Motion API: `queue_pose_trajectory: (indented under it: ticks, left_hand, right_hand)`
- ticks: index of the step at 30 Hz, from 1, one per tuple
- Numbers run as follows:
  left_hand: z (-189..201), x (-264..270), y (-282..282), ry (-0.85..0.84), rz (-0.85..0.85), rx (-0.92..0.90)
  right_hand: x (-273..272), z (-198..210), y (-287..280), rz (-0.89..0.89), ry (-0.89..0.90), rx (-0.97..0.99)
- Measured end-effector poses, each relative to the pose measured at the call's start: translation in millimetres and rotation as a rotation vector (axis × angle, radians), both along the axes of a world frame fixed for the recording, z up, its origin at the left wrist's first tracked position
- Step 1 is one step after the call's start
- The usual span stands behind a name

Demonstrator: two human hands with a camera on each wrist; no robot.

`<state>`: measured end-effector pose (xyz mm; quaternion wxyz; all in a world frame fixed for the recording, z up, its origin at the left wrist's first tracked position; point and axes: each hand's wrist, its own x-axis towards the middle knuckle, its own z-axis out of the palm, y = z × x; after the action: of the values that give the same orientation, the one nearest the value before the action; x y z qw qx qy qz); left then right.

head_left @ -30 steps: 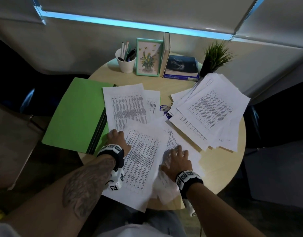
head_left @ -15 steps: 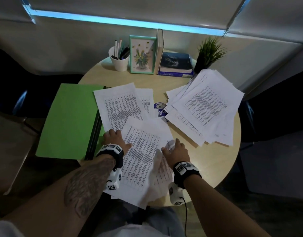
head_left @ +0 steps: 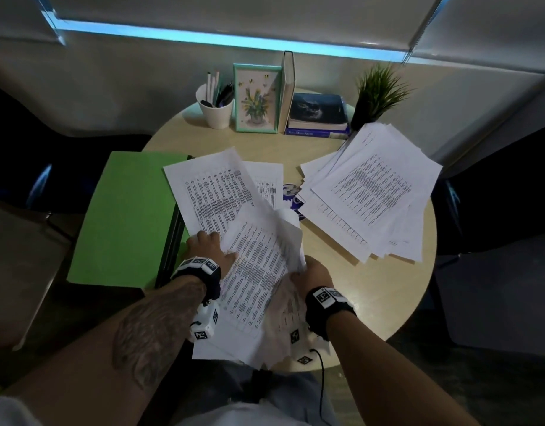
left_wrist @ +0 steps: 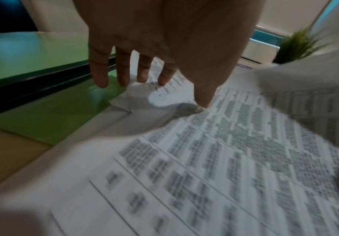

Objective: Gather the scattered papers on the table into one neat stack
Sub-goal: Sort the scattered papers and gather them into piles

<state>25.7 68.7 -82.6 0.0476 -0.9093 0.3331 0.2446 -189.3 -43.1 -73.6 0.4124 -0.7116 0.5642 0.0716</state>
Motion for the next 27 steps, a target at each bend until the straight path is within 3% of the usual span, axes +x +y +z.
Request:
queue_pose_trajectory:
  ticks: [7,13,16,22,27]
  left_hand:
    - [-9.1,9.0,0.0,0.111,0.096,-0.034]
    - [-5.8,6.3,-7.1,0.092,0.105,-0.027]
    - [-3.2,-0.6,-11.6,0.054,0.016,-0.034]
    - [-7.5,-14.9,-19.3,0.011,-0.113,-0.040]
    - [-13.4,-19.1,-18.3,-0.001,-0.126,-0.061]
  right_hand:
    - [-17.8,24.8,-31.4,0.015,-0.122,-0.123]
    - [-56.8,43.8,-79.5,-0.368,-0.288,-0.239]
    - [-69.4,54.6,-111.4,-0.532,-0.337,-0.244]
    - [-74.4,68.9,-177.5,-0.678,-0.328,-0.201]
    - [-76.6,72.1,-232.6,-0.654,-0.239,-0.207]
